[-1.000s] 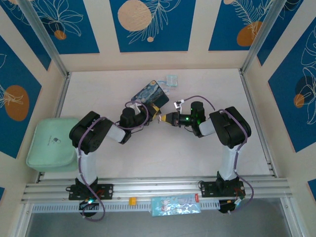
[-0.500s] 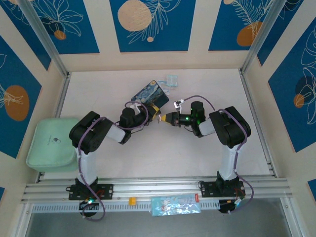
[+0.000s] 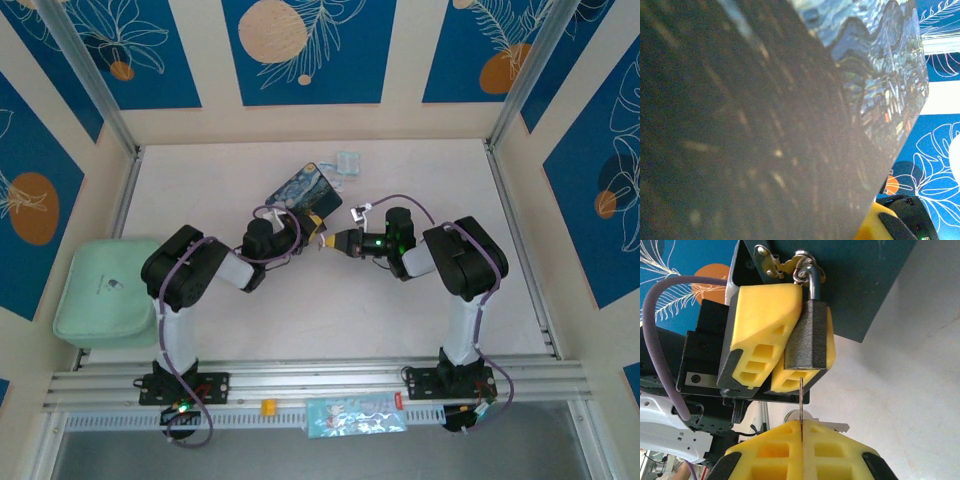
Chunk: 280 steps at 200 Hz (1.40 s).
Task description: Unlock a padlock with a key
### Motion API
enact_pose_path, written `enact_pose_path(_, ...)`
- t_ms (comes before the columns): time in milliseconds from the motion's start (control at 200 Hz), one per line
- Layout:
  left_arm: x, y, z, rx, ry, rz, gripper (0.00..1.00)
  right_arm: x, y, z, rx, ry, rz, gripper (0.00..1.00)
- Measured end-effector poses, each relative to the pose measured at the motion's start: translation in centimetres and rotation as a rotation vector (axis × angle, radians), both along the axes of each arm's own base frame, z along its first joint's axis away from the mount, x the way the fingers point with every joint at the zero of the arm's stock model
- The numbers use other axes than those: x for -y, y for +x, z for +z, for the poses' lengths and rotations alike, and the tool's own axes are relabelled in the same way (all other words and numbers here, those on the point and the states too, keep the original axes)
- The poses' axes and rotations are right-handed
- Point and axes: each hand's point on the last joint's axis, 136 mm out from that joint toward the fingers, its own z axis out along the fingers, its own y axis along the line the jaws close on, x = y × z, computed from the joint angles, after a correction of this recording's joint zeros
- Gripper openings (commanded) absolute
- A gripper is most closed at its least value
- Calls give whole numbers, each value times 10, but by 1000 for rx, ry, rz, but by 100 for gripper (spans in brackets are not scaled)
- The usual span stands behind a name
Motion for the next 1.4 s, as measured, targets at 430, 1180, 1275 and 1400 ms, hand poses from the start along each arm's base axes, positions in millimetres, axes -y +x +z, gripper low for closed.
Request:
enact_pose_path(430,-1,-1,0,-1,-8,0,0,0,2,4,17,8,-9,0)
enact_pose_path(1180,-3,-1,2,-1,-19,8,0,-1,9,4,-3,22,-4,0)
enact_pose_path(1275,-3,-1,2,-2,-23,6,0,1,11,4,-12,21,-2,0)
enact_pose_path(1400,-4,-4,0,-3,-24,3,0,4,12,4,-21,15,15,0)
